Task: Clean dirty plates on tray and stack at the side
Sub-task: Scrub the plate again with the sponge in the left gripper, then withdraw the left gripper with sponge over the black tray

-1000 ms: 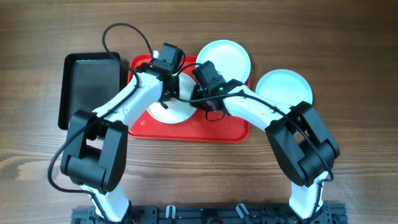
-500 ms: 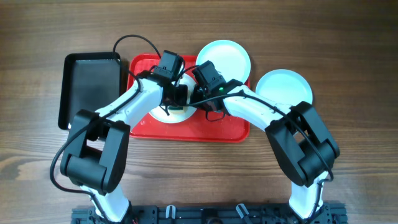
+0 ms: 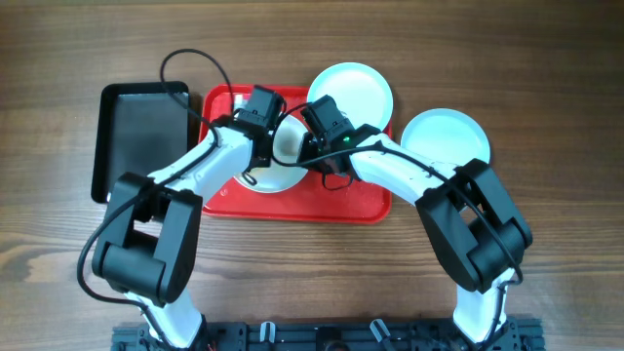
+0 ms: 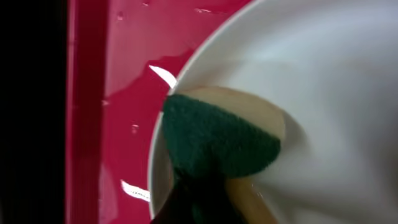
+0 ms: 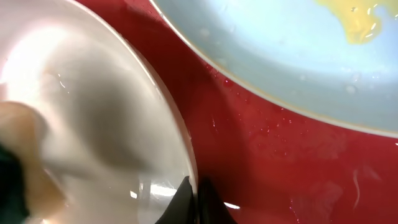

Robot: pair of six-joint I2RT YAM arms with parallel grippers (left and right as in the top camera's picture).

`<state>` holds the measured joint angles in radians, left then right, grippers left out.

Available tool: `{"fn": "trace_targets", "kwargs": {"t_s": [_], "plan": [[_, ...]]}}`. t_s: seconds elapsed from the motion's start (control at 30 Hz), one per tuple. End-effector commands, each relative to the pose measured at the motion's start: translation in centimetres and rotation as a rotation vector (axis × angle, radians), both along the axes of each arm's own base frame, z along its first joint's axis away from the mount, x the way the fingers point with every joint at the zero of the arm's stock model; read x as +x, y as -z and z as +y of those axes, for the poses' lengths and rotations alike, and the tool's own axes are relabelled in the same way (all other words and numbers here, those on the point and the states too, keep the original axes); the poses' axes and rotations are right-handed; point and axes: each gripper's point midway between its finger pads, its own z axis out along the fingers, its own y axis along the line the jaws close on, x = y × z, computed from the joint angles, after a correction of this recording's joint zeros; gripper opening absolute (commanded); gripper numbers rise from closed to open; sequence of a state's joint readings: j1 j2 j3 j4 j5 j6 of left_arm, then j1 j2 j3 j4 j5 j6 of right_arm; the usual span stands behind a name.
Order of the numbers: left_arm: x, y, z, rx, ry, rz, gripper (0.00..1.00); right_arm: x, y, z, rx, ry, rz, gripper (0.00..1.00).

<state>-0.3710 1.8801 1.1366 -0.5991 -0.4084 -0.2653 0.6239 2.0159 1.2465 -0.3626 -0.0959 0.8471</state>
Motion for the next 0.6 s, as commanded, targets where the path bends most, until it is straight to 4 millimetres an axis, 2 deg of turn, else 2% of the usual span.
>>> {"fn": "trace_targets", "kwargs": {"t_s": [0.0, 0.2, 0.3, 0.37, 0.47, 0.5, 0.57], "plan": [[-0.4, -0.3, 5.0, 0.245, -0.104, -0.039, 0.04, -0.6, 1.7, -1.5, -0.073, 0.004, 0.021, 0.04], [0.9, -1.6, 4.9, 0.226, -0.181, -0.123, 0.04, -0.6, 1.7, -1.5, -0.073, 0.004, 0.021, 0.04], [1.9, -2.7, 3.5, 0.13, -0.205, -0.154, 0.04, -0.6, 1.8, -1.5, -0.075, 0.004, 0.023, 0.04], [2.6, -3.5, 1.9, 0.031, -0.19, -0.152, 0.04, -0.6, 1.8, -1.5, -0.077, -0.005, 0.02, 0.04], [3.6, -5.6, -0.7, -0.127, -0.163, -0.161, 0.04, -0.6, 1.8, -1.5, -0.079, -0.011, 0.019, 0.04], [3.9, -7.2, -1.3, -0.188, -0.175, -0.174, 0.04, -0.7, 1.8, -1.5, -0.08, -0.011, 0.021, 0.04], [4.0, -8.7, -1.1, -0.219, -0.21, -0.194, 0.04, -0.7, 1.8, -1.6, -0.082, -0.013, 0.021, 0.04]]}}
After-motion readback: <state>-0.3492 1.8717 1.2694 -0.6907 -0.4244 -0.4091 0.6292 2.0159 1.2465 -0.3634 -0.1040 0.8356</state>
